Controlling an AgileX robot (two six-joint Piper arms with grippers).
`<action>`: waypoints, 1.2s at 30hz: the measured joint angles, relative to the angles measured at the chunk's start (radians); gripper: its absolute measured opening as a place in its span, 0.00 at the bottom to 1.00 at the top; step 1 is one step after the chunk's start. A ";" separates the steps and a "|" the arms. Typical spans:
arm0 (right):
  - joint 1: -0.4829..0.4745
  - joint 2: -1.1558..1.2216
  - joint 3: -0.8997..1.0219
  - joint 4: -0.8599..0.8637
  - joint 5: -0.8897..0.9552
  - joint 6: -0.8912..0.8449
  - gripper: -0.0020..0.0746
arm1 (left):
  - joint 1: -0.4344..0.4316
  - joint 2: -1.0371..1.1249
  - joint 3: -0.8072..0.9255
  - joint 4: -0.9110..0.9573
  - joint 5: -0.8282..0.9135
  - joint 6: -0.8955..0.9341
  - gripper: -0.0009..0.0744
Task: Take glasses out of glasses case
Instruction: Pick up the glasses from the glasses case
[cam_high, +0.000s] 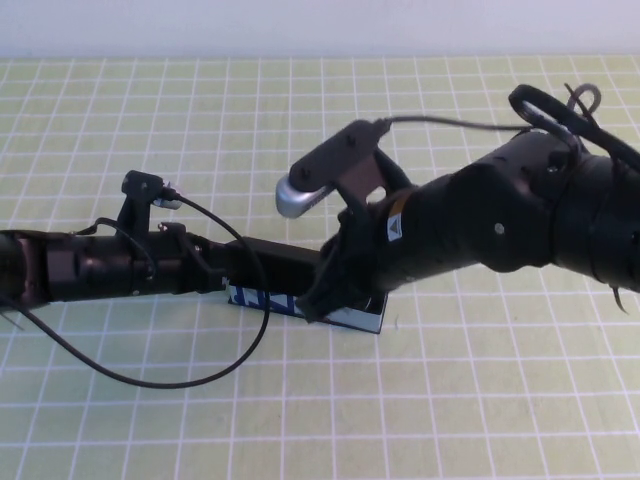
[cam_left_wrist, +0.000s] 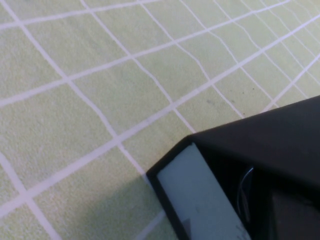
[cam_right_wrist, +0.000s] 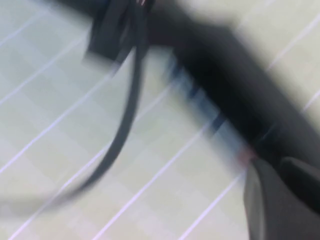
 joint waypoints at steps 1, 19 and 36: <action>0.000 0.002 0.000 0.033 0.050 0.003 0.06 | 0.000 0.000 0.000 0.000 0.000 0.000 0.01; -0.104 0.133 0.000 -0.020 -0.032 0.168 0.01 | 0.000 0.000 -0.002 0.071 0.026 -0.079 0.01; -0.178 0.306 -0.248 -0.020 0.023 0.127 0.01 | 0.000 0.010 -0.002 0.130 0.106 -0.127 0.01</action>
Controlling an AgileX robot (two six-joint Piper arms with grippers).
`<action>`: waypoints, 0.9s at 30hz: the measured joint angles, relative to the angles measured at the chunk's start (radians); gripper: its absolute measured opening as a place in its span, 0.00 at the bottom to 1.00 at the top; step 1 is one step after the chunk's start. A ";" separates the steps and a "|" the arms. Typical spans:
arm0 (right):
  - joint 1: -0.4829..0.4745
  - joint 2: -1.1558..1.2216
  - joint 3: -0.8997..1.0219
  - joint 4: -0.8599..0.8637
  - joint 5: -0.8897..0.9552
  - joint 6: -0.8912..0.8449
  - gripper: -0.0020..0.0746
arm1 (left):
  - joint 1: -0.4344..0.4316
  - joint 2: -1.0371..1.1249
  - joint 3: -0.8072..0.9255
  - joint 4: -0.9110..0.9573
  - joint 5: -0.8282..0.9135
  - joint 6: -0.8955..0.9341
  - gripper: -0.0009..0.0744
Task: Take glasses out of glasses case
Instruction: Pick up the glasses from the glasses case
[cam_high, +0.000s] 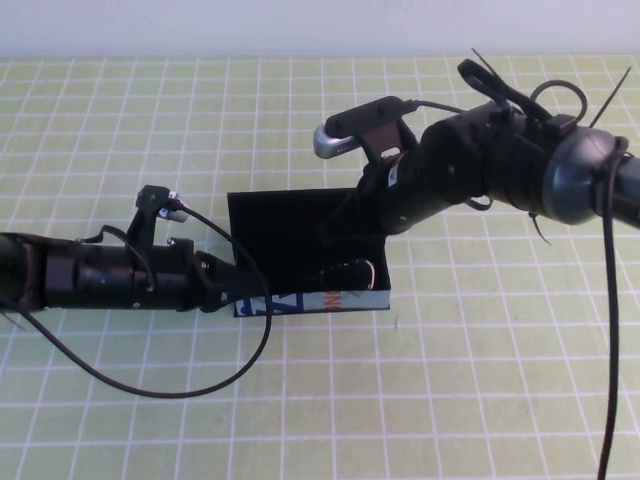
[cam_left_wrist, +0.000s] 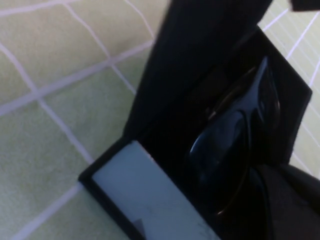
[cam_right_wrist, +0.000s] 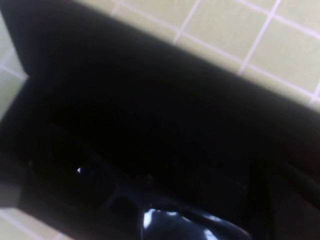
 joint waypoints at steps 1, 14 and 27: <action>0.000 0.018 -0.017 0.000 0.020 -0.005 0.01 | 0.000 0.000 0.000 0.002 0.008 0.000 0.01; -0.001 0.093 -0.088 0.000 0.108 -0.024 0.01 | 0.000 -0.034 0.000 -0.003 0.044 0.024 0.01; -0.001 0.060 -0.089 0.043 0.162 -0.078 0.01 | 0.000 -0.055 -0.031 -0.105 -0.014 0.101 0.01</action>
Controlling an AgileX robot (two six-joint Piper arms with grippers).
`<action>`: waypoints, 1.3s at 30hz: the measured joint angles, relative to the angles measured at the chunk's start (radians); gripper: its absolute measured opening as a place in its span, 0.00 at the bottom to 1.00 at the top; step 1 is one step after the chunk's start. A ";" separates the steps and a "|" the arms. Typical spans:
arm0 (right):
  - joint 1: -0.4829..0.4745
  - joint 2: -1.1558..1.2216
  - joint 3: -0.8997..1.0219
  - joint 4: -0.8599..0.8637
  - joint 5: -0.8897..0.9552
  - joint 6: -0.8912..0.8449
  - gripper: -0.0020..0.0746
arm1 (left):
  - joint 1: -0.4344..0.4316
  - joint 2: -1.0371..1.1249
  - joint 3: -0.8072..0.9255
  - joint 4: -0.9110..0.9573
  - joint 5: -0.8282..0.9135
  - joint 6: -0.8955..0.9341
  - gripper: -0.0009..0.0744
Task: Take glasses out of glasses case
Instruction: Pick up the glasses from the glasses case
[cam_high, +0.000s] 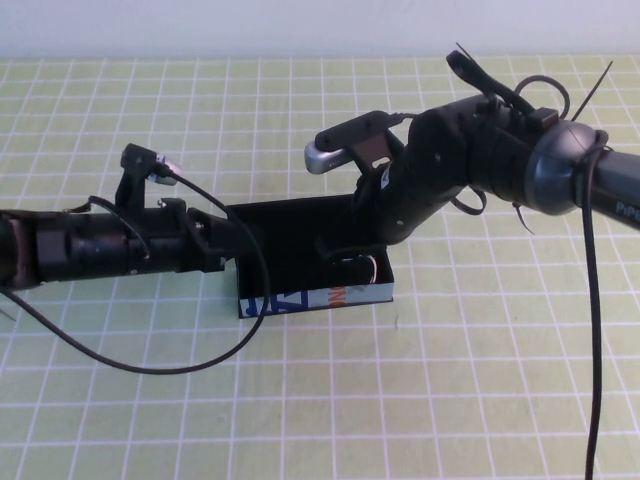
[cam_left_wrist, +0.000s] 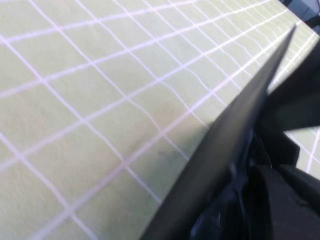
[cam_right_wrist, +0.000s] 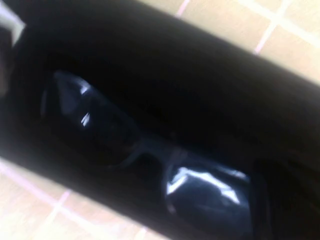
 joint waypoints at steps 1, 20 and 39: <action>0.000 0.000 0.000 0.018 0.008 -0.020 0.01 | 0.000 0.000 -0.006 0.000 -0.003 0.000 0.01; 0.029 -0.067 0.000 0.172 0.043 -0.141 0.01 | 0.000 0.000 -0.030 -0.002 -0.050 0.010 0.01; 0.029 -0.014 0.000 0.190 -0.190 -0.141 0.01 | 0.000 0.000 -0.032 0.335 -0.041 -0.241 0.01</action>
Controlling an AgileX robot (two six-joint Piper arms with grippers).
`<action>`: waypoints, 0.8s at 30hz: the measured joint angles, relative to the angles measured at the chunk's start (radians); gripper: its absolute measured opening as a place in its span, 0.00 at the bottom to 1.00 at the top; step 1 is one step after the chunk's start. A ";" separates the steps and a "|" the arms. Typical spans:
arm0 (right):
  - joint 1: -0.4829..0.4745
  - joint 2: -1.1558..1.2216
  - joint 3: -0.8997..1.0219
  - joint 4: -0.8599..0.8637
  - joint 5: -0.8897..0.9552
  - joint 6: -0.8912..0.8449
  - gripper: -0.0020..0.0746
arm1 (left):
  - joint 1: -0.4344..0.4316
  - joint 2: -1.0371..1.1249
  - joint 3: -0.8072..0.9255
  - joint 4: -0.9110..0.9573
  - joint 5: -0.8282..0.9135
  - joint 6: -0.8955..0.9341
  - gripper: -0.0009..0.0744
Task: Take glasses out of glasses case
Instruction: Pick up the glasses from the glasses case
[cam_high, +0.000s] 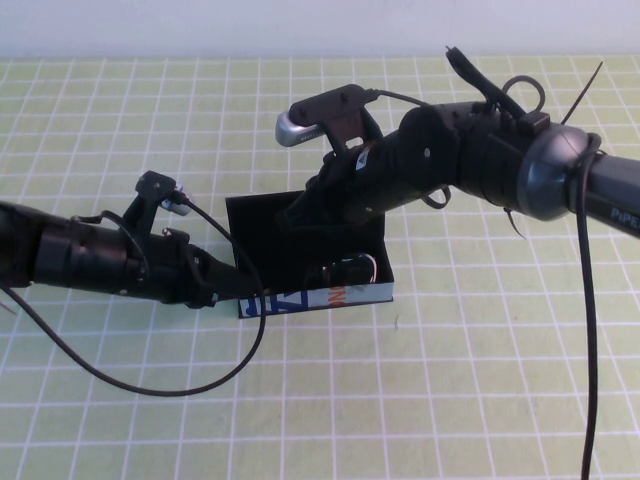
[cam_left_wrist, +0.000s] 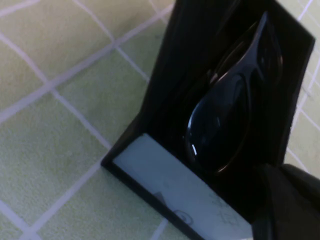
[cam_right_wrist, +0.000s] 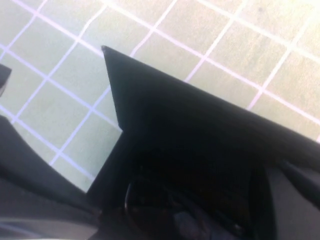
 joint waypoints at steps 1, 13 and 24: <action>0.000 0.003 0.000 0.000 -0.007 0.000 0.01 | 0.000 0.000 -0.002 0.004 -0.005 -0.005 0.01; 0.000 0.034 0.000 0.002 -0.096 0.002 0.01 | 0.000 0.000 -0.002 0.017 -0.011 -0.018 0.01; -0.026 0.092 -0.033 0.048 -0.048 0.004 0.01 | 0.000 -0.004 -0.004 0.032 -0.015 -0.025 0.01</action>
